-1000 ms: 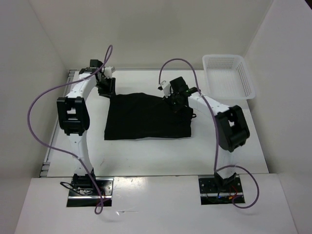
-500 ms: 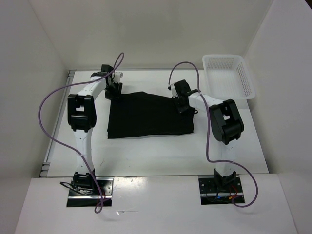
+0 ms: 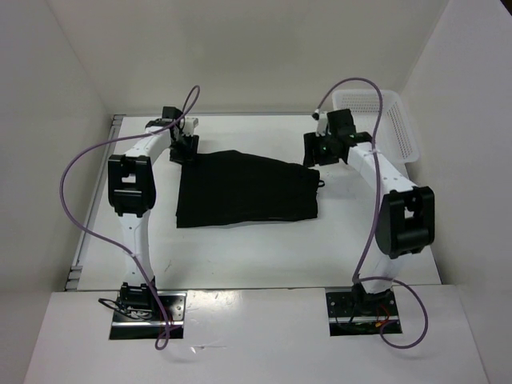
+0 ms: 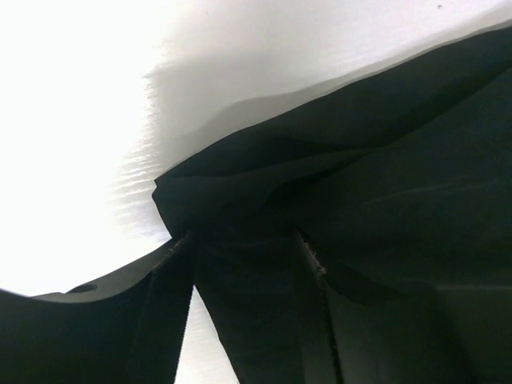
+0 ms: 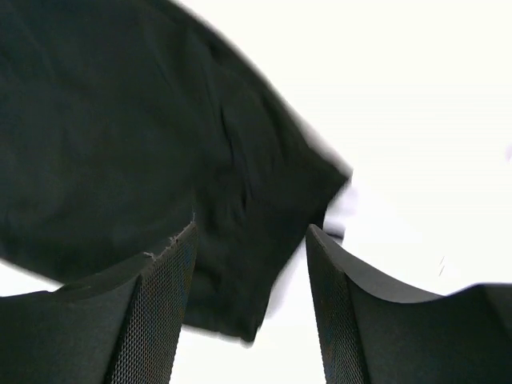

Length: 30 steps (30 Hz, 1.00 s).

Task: Fold and stack the shorts
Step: Fold the shorts

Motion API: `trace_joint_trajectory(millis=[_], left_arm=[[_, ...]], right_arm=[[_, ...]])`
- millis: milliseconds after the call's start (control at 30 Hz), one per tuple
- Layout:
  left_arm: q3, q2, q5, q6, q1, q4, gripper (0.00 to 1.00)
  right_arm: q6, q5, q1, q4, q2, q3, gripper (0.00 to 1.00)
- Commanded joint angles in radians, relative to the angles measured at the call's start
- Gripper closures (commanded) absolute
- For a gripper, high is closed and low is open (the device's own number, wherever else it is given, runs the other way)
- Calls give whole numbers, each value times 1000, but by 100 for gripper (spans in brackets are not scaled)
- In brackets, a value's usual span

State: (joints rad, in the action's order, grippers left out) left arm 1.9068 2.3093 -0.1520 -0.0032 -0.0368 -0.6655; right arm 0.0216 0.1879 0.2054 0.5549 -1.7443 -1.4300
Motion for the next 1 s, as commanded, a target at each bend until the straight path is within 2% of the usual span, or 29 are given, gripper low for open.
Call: trace_joint_trajectory(millis=[0,100,233,567,733,900,967], left_arm=[[-40,-53,-44,3,-2,-11,42],[-51,-64,-44,3,9,-11,42],[-98,-117,-23,3,9,-11,41],[-149,-151,-78,3,9,-11,41],[-158,-151,-87,3,9,-11,40],[-158,-151,-77,3,9,-11,40],[-158,-162,-67,3,9,-20,40]], right_arm=[[-106,68,-14,83,58,124,38],[-124,110,-14,83,58,204,36],[-163,206,-67,50,-9,240,26],[-157,232,-77,-15,-112,284,25],[-184,232,-67,-45,-149,313,37],[-206,216,-67,-67,-159,322,70],[-186,216,-67,-67,-147,322,77]])
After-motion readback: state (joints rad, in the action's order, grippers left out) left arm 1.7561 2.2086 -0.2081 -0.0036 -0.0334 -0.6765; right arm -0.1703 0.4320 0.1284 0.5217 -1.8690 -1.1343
